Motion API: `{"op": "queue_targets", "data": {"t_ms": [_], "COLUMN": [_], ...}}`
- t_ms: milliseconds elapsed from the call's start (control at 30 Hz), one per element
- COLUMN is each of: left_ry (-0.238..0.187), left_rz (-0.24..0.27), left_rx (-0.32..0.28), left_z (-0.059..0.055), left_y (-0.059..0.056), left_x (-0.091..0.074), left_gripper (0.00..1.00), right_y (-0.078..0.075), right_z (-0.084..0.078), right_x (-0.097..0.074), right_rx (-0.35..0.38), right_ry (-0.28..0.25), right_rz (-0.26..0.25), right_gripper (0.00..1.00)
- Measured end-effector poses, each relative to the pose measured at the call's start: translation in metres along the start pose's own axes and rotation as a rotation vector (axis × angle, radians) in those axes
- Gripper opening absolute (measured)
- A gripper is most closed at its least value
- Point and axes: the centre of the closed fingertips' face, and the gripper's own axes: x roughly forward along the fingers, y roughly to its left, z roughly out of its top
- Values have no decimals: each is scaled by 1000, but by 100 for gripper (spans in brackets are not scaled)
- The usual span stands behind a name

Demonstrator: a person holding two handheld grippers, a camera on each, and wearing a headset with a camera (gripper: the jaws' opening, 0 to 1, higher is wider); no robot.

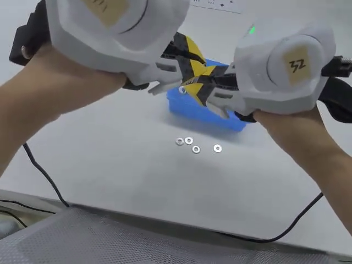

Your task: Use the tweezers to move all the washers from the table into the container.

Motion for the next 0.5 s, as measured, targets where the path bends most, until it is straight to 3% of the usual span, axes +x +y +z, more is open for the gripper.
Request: {"op": "queue_targets", "data": {"t_ms": [500], "left_ry": [26], "left_rz": [-20], "left_rx": [-23], "left_z": [-21], "left_y": [14], "left_x": [30], "left_gripper": [0], "right_y": [-14], "right_z": [-24], "right_x": [27], "right_rx": [6], "right_ry": [45], "right_rz": [25], "right_gripper": [4]}}
